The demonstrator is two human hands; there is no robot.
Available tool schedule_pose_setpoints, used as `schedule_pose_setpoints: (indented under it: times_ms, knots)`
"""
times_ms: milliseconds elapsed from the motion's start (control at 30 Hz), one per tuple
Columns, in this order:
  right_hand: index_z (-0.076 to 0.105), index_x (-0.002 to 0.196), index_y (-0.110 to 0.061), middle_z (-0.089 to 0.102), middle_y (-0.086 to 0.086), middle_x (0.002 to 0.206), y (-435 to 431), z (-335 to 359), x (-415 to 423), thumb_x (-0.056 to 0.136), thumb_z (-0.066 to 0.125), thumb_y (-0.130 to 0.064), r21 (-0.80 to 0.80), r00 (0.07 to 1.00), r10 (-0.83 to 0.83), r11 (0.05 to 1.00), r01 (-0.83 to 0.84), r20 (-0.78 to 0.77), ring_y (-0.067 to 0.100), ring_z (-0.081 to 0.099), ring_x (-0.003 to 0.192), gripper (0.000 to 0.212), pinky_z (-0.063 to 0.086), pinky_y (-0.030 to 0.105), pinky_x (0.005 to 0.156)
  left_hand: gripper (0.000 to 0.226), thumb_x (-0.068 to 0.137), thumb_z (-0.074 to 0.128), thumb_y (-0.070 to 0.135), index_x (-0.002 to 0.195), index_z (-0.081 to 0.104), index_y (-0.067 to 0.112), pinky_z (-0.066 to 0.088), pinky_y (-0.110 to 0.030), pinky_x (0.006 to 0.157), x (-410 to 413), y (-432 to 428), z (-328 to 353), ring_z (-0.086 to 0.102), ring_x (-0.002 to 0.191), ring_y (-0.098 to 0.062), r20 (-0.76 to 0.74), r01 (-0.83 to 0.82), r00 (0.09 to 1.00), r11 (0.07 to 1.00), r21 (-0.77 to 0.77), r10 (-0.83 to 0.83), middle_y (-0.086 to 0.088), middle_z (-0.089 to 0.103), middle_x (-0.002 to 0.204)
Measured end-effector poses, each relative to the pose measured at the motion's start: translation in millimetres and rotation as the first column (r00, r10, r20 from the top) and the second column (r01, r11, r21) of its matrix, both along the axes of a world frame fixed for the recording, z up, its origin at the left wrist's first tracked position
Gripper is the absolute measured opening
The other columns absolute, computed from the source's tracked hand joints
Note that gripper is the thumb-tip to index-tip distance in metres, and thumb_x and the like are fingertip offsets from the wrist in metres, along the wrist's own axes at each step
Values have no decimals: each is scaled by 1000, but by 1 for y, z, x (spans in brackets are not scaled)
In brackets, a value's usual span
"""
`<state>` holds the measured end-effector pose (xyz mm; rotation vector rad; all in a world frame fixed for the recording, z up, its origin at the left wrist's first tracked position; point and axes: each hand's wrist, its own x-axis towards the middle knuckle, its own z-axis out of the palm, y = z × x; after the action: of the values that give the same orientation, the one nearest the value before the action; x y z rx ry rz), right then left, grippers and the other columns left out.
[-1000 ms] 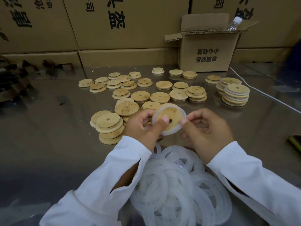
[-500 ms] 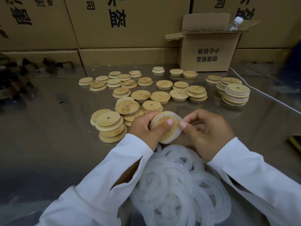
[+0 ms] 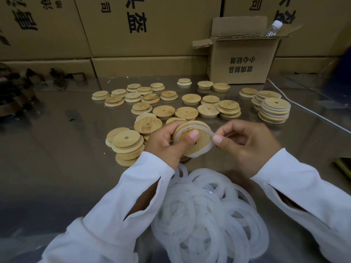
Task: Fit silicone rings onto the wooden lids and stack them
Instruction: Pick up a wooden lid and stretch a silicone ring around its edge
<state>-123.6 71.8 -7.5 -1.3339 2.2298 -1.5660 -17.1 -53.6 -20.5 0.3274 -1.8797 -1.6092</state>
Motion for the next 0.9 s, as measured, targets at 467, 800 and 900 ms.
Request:
schedule_pose_setpoints:
  times_ms: [467,800,900]
  knots:
    - [64,73,-19,68,1,72,-7,-15,15,79,67,-13,-151,961,-55,984,99,271,12,64,64,9,50,13,61,7,77,71,27,76,65,29,48,-13,56,-4,1,-9,57,61,3,1,-126,992,987,-97,127,14,64,63]
    - [63,63,-27,67,-16,69,-8,-20,10,73,70,-27,-112,969,-228,965,238,95,3,60,64,12,49,23,67,8,79,66,8,82,65,15,55,-20,58,-3,3,-8,66,61,-8,-15,-69,997,992,104,71,6,70,61]
    - [62,61,-29,65,-19,66,-6,-16,8,74,71,-24,-82,973,-229,970,230,27,-1,58,62,17,43,9,60,10,80,65,8,81,64,18,54,-19,58,-3,3,-8,67,62,-6,-5,-58,998,996,74,58,8,70,60]
